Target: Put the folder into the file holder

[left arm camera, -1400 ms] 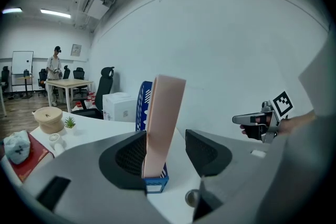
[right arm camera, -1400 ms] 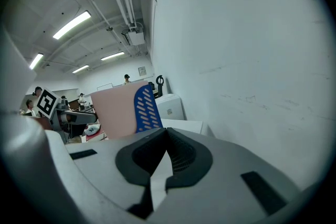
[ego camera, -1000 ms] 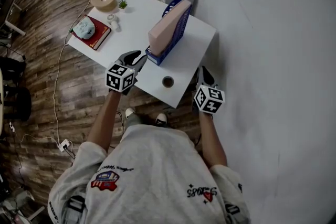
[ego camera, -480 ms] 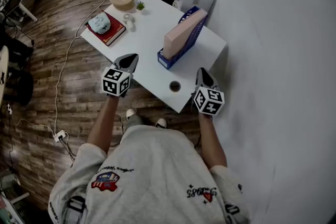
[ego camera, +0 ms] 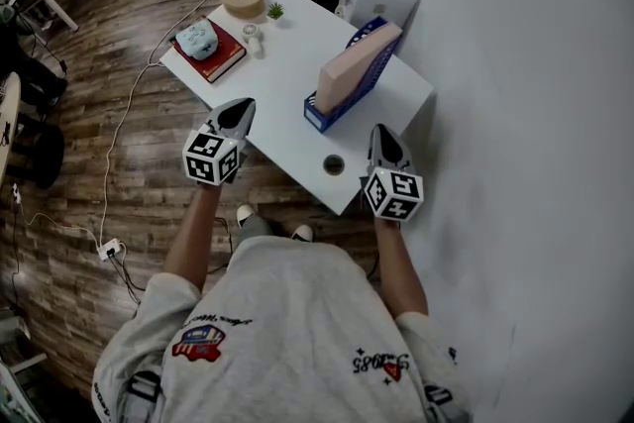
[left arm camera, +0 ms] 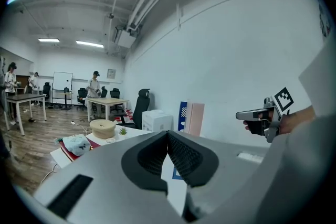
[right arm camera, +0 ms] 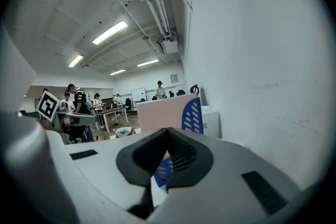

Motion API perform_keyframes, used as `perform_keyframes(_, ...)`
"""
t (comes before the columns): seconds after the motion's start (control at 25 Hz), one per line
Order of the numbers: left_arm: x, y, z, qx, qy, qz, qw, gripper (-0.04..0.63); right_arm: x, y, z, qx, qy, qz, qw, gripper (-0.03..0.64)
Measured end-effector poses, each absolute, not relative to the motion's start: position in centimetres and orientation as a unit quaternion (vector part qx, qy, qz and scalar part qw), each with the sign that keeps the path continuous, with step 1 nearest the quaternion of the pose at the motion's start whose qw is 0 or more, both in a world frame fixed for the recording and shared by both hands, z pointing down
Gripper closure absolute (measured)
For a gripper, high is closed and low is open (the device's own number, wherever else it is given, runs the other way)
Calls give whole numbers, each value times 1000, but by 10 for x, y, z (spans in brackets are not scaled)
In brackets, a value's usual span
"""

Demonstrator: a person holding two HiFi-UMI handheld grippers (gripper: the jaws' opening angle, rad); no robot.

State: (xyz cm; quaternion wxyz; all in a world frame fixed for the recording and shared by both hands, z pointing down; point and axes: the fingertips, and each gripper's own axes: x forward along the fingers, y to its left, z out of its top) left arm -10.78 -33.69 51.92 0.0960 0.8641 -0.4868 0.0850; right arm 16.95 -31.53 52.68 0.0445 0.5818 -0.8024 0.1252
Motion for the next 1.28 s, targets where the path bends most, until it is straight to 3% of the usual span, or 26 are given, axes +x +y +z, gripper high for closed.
perform_keyframes(1.28, -107, -340, 540, 864, -479, 106, 116, 589, 167, -316, 528, 582, -804, 108, 52, 624)
